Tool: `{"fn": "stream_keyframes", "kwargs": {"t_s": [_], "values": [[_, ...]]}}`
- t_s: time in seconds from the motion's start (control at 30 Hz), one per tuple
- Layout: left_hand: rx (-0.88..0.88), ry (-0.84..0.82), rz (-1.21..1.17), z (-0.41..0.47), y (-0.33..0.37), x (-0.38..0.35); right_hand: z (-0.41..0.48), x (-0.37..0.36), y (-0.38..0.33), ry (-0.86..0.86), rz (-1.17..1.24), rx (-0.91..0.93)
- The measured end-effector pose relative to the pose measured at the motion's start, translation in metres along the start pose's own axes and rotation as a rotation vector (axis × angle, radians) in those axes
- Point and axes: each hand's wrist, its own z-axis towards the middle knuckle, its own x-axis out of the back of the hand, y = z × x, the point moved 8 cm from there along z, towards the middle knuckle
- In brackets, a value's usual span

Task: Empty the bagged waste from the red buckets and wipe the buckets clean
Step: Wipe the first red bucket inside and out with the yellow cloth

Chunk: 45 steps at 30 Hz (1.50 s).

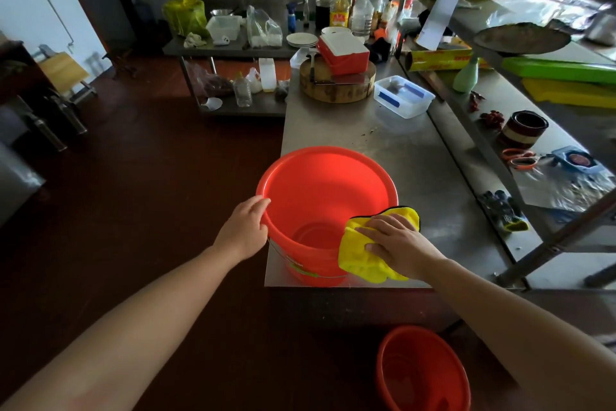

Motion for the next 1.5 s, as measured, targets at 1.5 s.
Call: {"fn": "stream_keyframes", "kwargs": {"t_s": [1.5], "values": [[-0.168,0.173,0.273,0.029,0.053,0.012,-0.086,-0.067,-0.074,-0.274,-0.385,0.217]]}}
